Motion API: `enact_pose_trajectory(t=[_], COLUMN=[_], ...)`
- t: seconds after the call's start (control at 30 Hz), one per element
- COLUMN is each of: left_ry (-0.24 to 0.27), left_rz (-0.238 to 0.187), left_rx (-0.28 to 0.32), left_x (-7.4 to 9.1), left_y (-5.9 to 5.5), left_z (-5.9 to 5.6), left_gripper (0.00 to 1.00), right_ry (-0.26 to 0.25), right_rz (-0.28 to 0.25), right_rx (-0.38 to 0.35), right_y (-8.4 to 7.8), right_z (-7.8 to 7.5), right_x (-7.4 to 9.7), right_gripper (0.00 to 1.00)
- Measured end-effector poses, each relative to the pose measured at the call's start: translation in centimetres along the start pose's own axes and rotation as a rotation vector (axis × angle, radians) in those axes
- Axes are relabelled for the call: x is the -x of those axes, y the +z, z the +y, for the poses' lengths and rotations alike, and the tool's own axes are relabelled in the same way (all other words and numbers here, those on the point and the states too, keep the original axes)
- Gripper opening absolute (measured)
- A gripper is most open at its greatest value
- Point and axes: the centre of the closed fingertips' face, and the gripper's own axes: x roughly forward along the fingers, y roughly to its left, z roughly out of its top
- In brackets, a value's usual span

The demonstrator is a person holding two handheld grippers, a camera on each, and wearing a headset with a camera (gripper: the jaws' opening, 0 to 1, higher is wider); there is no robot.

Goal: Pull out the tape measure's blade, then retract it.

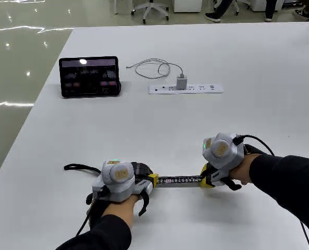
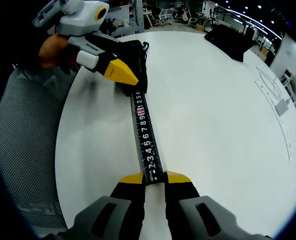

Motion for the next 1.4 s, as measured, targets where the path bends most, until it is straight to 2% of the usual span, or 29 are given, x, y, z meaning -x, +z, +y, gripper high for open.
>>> enact_pose_trajectory(t=[0.4, 0.6, 0.8, 0.87, 1.4], left_ry=[0.0, 0.001, -0.007, -0.009, -0.019], left_rz=[0.001, 0.001, 0.0, 0.0, 0.002], left_rx=[0.003, 0.006, 0.025, 0.027, 0.044], left_x=[0.0, 0.0, 0.1, 0.1, 0.2], left_y=[0.0, 0.0, 0.0, 0.0, 0.0], left_z=[0.0, 0.0, 0.1, 0.1, 0.1], left_gripper=[0.61, 0.61, 0.61, 0.61, 0.61], right_ry=[0.0, -0.002, -0.001, -0.005, 0.002], right_rz=[-0.015, -0.029, -0.043, -0.049, -0.084], right_rx=[0.012, -0.021, -0.02, 0.003, 0.004], right_y=[1.0, 1.4, 1.9, 2.4, 3.7], right_z=[0.2, 0.1, 0.1, 0.2, 0.5], right_x=[-0.5, -0.7, -0.9, -1.1, -1.2], right_gripper=[0.1, 0.1, 0.11, 0.11, 0.11])
